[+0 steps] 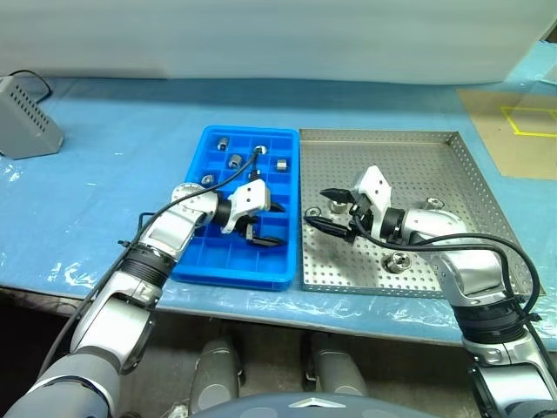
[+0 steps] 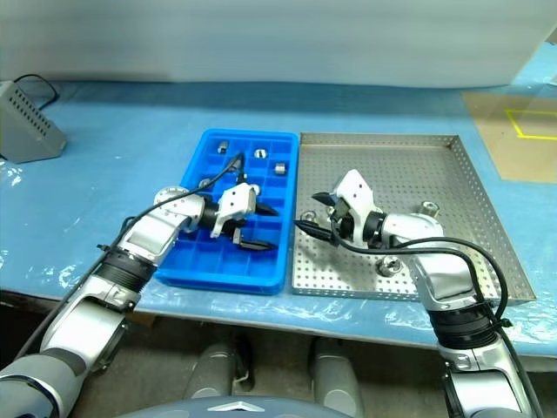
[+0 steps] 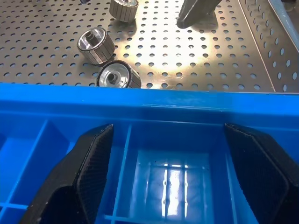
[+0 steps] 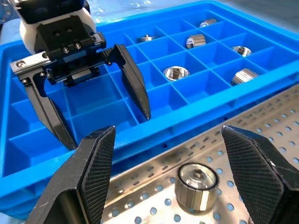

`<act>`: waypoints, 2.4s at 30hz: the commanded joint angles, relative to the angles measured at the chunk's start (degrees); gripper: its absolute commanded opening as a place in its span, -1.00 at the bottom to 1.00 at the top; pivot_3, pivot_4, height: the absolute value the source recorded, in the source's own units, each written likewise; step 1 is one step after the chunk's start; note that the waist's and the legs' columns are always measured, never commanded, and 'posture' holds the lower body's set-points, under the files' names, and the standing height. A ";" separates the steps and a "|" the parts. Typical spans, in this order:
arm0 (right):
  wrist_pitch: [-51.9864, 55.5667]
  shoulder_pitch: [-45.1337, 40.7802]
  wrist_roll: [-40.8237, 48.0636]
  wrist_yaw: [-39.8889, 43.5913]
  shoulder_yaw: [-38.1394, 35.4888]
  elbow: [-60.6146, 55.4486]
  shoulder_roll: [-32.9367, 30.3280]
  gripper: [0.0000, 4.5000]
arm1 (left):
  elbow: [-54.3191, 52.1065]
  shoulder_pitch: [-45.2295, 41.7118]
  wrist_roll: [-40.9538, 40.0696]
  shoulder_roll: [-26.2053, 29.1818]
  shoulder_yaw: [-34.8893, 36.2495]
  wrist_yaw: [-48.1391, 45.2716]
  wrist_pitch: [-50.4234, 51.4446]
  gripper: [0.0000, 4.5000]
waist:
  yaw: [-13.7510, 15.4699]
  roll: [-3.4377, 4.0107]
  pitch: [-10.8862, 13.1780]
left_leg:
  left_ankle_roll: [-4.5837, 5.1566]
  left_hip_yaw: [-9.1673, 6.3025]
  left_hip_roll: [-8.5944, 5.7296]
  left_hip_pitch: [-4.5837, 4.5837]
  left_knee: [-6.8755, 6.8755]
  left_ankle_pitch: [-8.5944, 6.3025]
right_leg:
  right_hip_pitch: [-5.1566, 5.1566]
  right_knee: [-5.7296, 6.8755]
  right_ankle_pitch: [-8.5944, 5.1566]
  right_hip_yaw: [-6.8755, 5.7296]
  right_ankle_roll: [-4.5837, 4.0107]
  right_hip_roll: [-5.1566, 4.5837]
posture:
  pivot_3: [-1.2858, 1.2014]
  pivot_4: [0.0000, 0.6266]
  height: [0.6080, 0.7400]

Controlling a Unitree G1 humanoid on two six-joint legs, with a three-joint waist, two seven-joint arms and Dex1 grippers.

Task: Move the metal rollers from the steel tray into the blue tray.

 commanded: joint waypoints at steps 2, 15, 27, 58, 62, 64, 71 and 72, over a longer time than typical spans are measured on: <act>-0.12 -0.03 1.23 -0.51 -1.79 -2.73 -0.55 0.66 | -0.10 -0.63 0.25 -1.11 -1.06 -0.81 -1.35 0.79 | -0.12 0.00 0.00 | 0.01 0.00 0.00 0.01 0.00 0.00 | 0.00 0.00 0.00 0.00 0.00 0.00 | -0.29 -0.52 1.00; -0.55 -0.64 1.25 -0.71 -0.99 -1.94 -0.43 0.66 | -0.13 0.02 0.70 -1.67 0.03 1.42 -1.00 0.79 | -0.23 0.00 0.00 | -0.11 0.00 0.00 0.15 0.00 -0.05 | 0.13 0.01 0.00 0.00 0.00 -0.01 | -0.28 -0.52 1.00; 0.21 -0.22 2.82 -0.35 -2.57 -2.43 -0.78 0.66 | -1.21 -2.82 -3.58 0.43 5.02 0.65 -0.29 0.79 | -0.75 0.00 0.01 | -0.13 0.00 0.02 0.16 0.00 -0.05 | 0.10 0.03 0.00 0.00 0.00 0.00 | -0.28 -0.52 1.00; 7.55 27.54 9.73 -2.95 -37.06 -14.12 -11.52 0.66 | 26.45 -21.29 1.20 -25.50 -2.86 -7.00 -14.54 0.79 | -3.90 0.11 -0.06 | 0.38 0.06 -0.09 -0.04 0.14 -0.15 | 0.16 -0.31 -0.07 -0.04 0.20 0.00 | -0.54 -0.52 1.00; 9.48 36.19 11.39 -4.77 -40.90 -21.51 -9.04 0.66 | 34.18 -23.59 4.63 -29.87 -3.53 -3.62 -19.41 0.79 | -6.37 0.35 -0.21 | 0.56 0.02 -0.09 -0.25 0.09 -0.27 | 0.22 -0.90 -0.15 -0.14 0.98 0.01 | -0.60 -0.52 1.00; 10.02 38.32 11.86 -6.32 -41.59 -23.84 -7.70 0.66 | 38.19 -25.00 6.84 -31.46 -3.82 -0.63 -21.95 0.79 | -8.38 0.39 -0.23 | 0.71 0.02 -0.16 -0.35 0.13 -0.37 | 0.23 -1.07 -0.12 -0.14 1.06 -0.02 | -0.62 -0.52 1.00; 10.14 43.86 12.79 -9.57 -43.69 -27.87 -4.94 0.66 | 48.49 -28.40 11.83 -33.74 -3.68 7.33 -24.41 0.79 | -15.04 0.52 -0.31 | 0.98 -0.18 -0.43 -0.58 0.22 -0.57 | 0.40 -1.69 -0.02 -0.28 1.42 -0.15 | -0.66 -0.52 1.00; 9.92 44.39 12.76 -9.74 -43.69 -28.03 -4.74 0.66 | 49.31 -28.62 12.23 -33.87 -3.44 8.22 -24.32 0.79 | -15.71 0.53 -0.31 | 1.00 -0.23 -0.47 -0.62 0.22 -0.58 | 0.43 -1.77 -0.02 -0.32 1.46 -0.18 | -0.66 -0.52 1.00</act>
